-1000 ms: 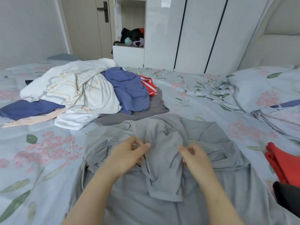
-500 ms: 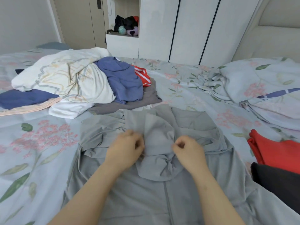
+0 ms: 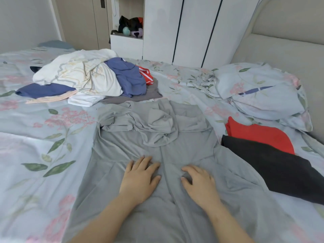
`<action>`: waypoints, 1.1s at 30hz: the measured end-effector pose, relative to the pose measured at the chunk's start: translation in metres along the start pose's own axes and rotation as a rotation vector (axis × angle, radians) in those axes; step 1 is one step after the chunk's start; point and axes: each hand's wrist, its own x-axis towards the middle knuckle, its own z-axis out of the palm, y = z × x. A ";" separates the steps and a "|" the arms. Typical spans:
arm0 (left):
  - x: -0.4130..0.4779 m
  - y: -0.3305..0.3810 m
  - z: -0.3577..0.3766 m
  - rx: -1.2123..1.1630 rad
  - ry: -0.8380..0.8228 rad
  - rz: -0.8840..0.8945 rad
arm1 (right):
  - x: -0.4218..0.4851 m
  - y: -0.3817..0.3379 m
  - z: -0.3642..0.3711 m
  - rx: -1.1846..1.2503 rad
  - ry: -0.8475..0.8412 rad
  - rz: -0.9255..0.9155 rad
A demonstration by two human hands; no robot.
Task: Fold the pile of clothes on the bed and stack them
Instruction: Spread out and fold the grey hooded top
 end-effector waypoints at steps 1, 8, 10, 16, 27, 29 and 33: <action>-0.011 0.003 0.000 0.016 0.034 0.012 | -0.010 0.003 0.002 -0.015 -0.001 -0.008; -0.066 0.018 0.010 -0.088 0.285 0.180 | -0.068 0.018 0.006 -0.034 0.256 -0.093; -0.073 0.021 0.012 -0.120 0.316 0.263 | -0.079 0.024 0.004 -0.051 0.283 -0.082; -0.092 0.055 0.010 -0.013 0.252 0.239 | -0.097 0.047 -0.002 -0.002 0.327 0.107; -0.091 0.063 0.018 0.148 0.167 0.376 | -0.130 0.082 -0.015 -0.118 0.088 -0.393; -0.090 0.062 0.012 0.098 0.118 0.346 | -0.130 0.084 -0.017 -0.246 0.090 -0.462; -0.087 0.067 -0.005 0.033 -0.074 0.234 | -0.125 0.089 -0.015 -0.260 0.153 -0.539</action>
